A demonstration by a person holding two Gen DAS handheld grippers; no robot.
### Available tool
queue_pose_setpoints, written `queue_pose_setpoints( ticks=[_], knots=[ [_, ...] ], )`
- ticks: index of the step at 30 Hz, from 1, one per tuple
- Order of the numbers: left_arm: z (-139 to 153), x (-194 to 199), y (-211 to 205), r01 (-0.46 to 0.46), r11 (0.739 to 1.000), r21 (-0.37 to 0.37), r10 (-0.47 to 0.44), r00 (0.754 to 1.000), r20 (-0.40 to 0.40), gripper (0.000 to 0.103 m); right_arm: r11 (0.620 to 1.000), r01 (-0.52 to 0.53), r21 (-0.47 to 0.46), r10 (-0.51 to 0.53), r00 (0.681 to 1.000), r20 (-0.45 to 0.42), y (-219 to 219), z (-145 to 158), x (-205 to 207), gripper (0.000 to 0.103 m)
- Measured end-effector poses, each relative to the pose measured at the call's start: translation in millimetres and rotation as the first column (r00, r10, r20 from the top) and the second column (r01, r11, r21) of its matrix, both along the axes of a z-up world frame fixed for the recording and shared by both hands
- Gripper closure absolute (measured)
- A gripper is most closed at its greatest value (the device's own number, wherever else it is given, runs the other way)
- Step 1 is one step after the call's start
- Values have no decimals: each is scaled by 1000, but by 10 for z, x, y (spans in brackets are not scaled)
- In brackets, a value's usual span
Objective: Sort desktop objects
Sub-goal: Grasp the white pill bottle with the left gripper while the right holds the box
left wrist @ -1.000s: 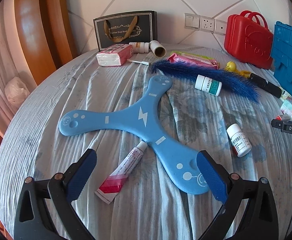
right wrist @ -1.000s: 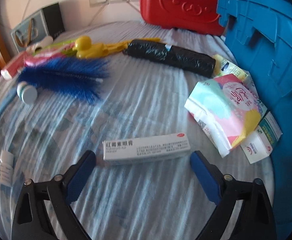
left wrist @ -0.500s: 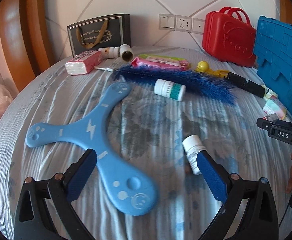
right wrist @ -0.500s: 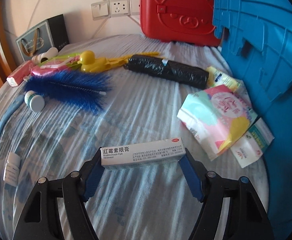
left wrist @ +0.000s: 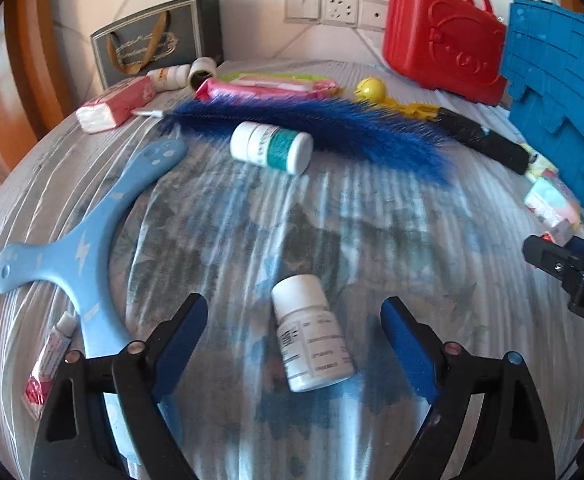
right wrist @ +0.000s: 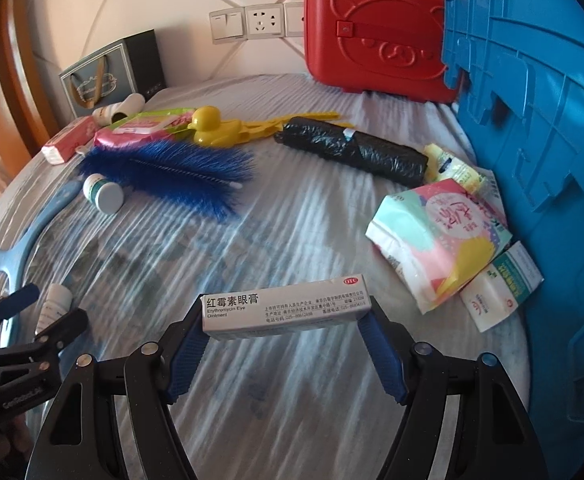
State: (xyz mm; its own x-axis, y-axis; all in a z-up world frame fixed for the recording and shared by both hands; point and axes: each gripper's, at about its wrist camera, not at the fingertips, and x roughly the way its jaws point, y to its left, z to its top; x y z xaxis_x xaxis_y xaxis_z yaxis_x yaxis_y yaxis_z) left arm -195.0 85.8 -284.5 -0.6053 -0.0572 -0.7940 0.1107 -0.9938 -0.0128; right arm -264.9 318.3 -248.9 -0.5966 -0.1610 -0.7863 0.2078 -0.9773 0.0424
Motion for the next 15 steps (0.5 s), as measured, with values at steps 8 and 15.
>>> queue_pose_setpoints(
  ticks=[8,15],
  knots=[
    [26,45,-58,-19,1000,25,19,1000,-5,75,999,13,-32,-14,1000,-3,47,-23,3,30],
    [315,166,-180,-14,995,94,23,995,-101,76,999,37,-38,-38,999,-24,106,69,32,30]
  ],
)
